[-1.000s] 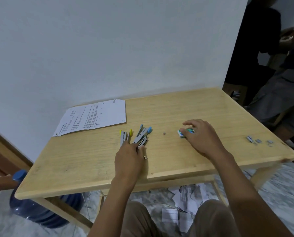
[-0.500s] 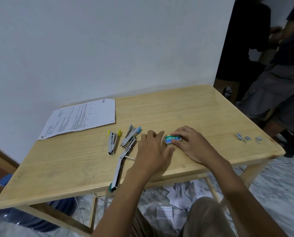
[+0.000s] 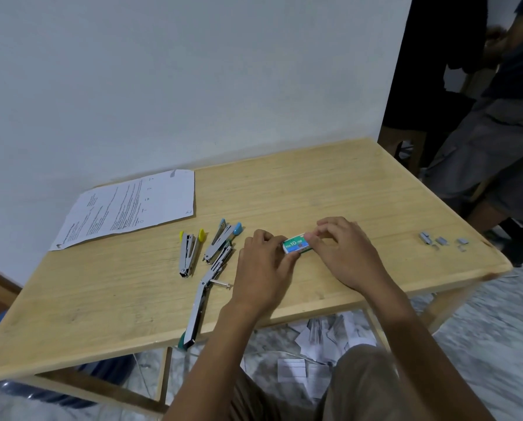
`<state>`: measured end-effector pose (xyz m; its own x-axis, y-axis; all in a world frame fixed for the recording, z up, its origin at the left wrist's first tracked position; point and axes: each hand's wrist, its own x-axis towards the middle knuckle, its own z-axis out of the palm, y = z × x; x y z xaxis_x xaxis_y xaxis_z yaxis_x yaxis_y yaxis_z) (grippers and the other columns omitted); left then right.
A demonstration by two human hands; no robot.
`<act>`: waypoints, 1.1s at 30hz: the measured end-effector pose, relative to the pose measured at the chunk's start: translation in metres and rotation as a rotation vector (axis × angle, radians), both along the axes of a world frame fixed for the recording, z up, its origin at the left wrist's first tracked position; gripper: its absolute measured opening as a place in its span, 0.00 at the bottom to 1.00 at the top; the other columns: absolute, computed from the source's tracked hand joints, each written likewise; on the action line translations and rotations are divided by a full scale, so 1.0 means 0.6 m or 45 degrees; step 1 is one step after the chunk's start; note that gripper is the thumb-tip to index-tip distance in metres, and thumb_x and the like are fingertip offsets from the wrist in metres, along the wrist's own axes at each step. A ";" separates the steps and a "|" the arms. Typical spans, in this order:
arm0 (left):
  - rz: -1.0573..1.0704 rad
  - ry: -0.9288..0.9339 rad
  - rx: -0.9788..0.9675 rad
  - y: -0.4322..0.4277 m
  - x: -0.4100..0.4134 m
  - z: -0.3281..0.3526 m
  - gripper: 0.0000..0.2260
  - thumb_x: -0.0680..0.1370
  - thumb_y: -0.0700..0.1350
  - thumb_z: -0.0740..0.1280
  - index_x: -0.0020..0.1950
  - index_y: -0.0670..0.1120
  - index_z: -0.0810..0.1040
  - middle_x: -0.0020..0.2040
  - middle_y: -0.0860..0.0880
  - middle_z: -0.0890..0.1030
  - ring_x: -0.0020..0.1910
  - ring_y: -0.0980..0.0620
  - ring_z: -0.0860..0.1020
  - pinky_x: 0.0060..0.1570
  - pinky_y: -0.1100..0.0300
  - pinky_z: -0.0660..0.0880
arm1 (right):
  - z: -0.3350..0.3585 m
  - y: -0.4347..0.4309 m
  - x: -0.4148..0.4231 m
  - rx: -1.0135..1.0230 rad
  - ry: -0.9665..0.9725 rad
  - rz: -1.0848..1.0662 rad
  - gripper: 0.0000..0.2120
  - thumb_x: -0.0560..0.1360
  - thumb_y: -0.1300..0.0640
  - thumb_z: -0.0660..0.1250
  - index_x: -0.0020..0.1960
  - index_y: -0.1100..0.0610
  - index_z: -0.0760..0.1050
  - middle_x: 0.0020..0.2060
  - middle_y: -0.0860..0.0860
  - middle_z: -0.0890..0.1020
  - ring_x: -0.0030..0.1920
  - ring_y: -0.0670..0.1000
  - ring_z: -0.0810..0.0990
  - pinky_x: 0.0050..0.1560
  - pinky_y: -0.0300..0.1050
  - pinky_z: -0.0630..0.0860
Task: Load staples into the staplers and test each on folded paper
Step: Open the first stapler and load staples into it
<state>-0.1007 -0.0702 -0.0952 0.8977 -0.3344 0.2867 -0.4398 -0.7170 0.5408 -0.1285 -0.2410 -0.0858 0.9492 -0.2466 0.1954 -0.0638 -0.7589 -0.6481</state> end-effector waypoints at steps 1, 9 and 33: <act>-0.003 0.008 -0.006 0.000 0.001 0.001 0.18 0.80 0.56 0.64 0.66 0.48 0.77 0.53 0.52 0.71 0.52 0.53 0.68 0.53 0.52 0.72 | 0.000 -0.003 0.001 0.042 0.001 0.003 0.15 0.77 0.39 0.61 0.53 0.48 0.79 0.62 0.42 0.76 0.60 0.44 0.69 0.63 0.50 0.70; -0.022 0.053 -0.039 0.004 0.003 0.001 0.19 0.80 0.55 0.64 0.67 0.47 0.77 0.54 0.50 0.73 0.53 0.52 0.69 0.55 0.49 0.73 | 0.007 -0.005 0.004 0.032 0.177 0.006 0.18 0.77 0.36 0.59 0.56 0.45 0.81 0.66 0.39 0.73 0.67 0.45 0.66 0.65 0.50 0.66; -0.081 0.129 -0.108 0.013 0.004 0.006 0.19 0.80 0.54 0.64 0.68 0.47 0.76 0.53 0.50 0.73 0.54 0.51 0.69 0.57 0.51 0.72 | 0.018 0.011 0.002 0.035 0.162 -0.052 0.21 0.80 0.38 0.57 0.61 0.49 0.80 0.69 0.42 0.72 0.70 0.47 0.64 0.71 0.52 0.61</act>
<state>-0.0985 -0.0626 -0.0915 0.9012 -0.3700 0.2257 -0.4232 -0.6390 0.6423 -0.1274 -0.2341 -0.0753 0.9549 -0.2893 0.0667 -0.1773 -0.7358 -0.6536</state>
